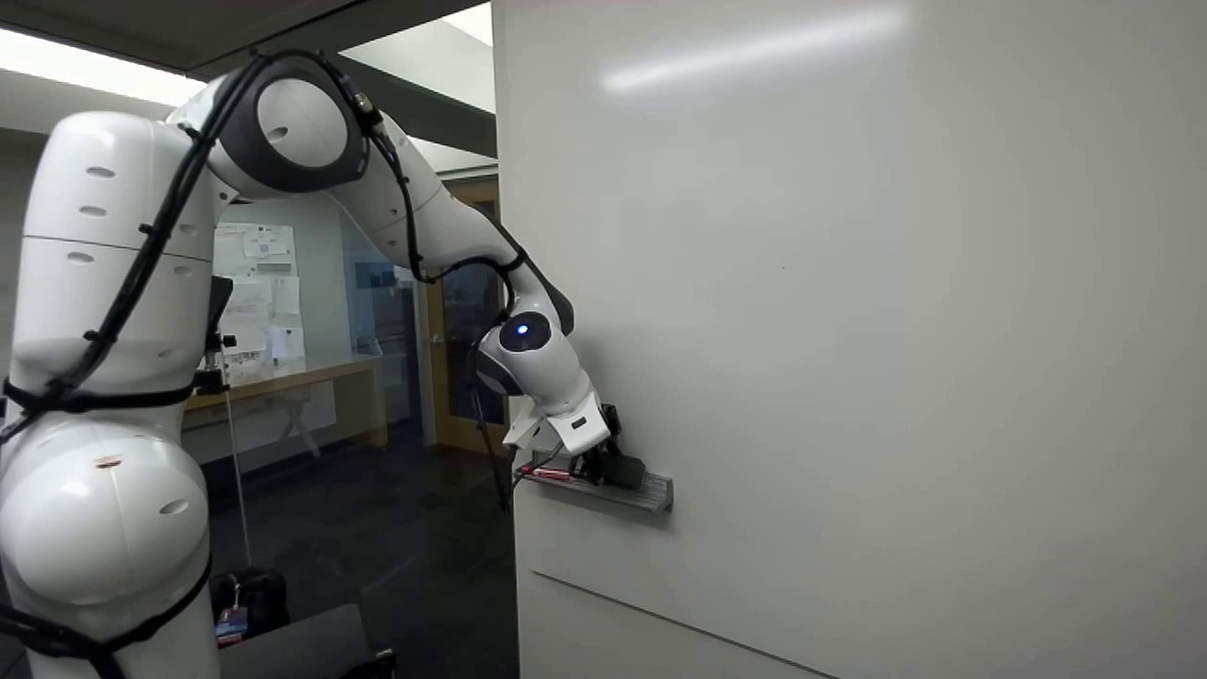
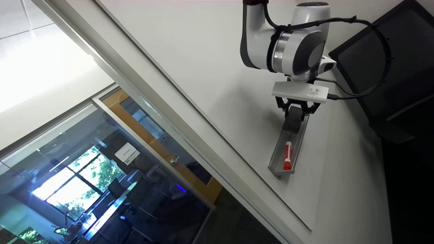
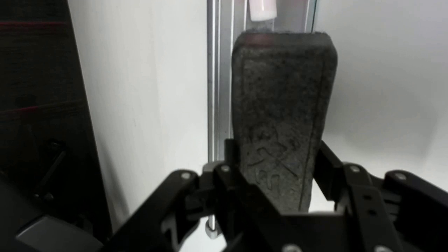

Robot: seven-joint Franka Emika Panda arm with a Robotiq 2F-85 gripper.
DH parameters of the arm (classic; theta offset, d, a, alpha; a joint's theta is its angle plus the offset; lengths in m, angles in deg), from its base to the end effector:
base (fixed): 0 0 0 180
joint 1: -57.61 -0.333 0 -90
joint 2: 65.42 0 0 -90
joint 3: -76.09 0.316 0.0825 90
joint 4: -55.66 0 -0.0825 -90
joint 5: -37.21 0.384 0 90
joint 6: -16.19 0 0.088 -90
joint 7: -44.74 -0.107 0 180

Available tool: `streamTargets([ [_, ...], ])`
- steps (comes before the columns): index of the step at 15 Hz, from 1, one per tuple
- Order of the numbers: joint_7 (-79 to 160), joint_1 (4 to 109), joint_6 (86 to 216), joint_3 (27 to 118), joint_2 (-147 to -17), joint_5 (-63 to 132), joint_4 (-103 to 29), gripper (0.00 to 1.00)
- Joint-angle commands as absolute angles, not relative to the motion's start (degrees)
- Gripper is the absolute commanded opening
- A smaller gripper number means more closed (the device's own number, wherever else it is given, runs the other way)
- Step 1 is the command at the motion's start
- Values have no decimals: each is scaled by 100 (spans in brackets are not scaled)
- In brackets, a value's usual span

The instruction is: Pick up the eraser and wipe the writing on the board

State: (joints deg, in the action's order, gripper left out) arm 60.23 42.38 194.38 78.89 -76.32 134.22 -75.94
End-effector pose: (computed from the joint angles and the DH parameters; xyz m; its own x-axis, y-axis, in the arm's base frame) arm 0.5000 0.0745 0.2793 0.4343 -0.8990 0.0566 -0.6976 -0.3754 -0.6103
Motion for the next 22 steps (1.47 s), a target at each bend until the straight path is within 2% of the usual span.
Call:
streamTargets([
  [1,6291,4251,19448,7840,-7774,13827,-7280,29],
  [11,6458,4178,19621,7811,-8271,13895,-6958,29],
  [12,6478,4173,19636,7811,-8287,13891,-6930,33],
  [13,6550,4171,19640,7808,-8278,13931,-6917,79],
  [14,6573,4167,19641,7811,-8243,13950,-6941,81],
  [17,6684,4157,19664,7823,-8087,13946,-7047,99],
  [22,6564,4222,19760,7862,-7544,13534,-7632,100],
])
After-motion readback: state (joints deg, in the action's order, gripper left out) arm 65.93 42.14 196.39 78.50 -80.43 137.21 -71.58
